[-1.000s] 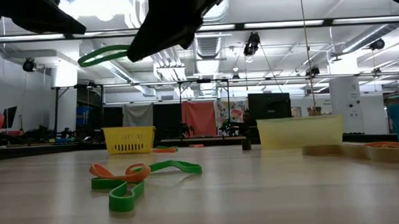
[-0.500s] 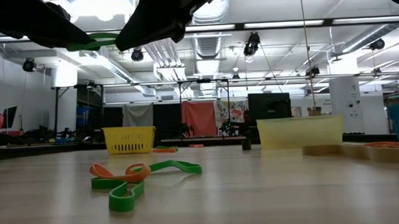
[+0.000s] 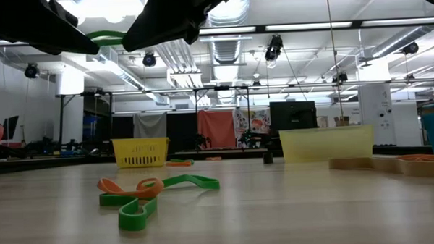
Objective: Sort rubber bands into baskets
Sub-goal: Put the green rubber band into the left blue bin
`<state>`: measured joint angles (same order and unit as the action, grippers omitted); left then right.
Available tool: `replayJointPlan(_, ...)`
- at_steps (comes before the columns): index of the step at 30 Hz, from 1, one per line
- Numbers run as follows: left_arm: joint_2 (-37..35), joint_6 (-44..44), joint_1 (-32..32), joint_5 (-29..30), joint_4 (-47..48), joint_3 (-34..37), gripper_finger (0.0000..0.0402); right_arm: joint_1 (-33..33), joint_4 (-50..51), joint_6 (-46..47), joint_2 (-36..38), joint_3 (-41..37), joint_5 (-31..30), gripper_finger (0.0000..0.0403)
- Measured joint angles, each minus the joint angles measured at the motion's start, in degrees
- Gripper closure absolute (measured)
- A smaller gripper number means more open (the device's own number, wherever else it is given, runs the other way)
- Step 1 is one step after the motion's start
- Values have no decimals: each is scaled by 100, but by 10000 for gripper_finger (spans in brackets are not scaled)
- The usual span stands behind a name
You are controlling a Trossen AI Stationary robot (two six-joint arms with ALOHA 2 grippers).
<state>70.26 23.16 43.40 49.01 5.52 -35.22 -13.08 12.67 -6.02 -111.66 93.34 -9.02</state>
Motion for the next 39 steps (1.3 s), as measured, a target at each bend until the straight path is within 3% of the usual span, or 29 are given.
replayJointPlan(6, 0, 3, 3, -10, 23, -40, 401, 0, -57, 328, 0, 0, 120, 383)
replayJointPlan(12, 0, 13, 37, -169, 358, -290, 401, -2, -22, 458, 2, 0, 350, 328)
replayJointPlan(19, 0, 634, 163, -829, 1989, -1030, 401, -2, 397, 461, 127, 0, 352, 255)
replayJointPlan(23, 0, 1418, 251, -1822, 3258, -1594, 402, -2, 799, 494, 280, 0, 350, 224)
replayJointPlan(31, 147, 2421, 633, -4394, 4540, -2565, 402, 11, 1105, 468, 326, 0, 348, 200)
replayJointPlan(36, 399, 3064, 1048, -5200, 5477, -2862, 402, 17, 1110, 452, 328, -28, 345, 200)
replayJointPlan(39, 516, 3496, 1283, -5692, 5559, -2797, 402, 17, 1106, 442, 328, -31, 343, 200)
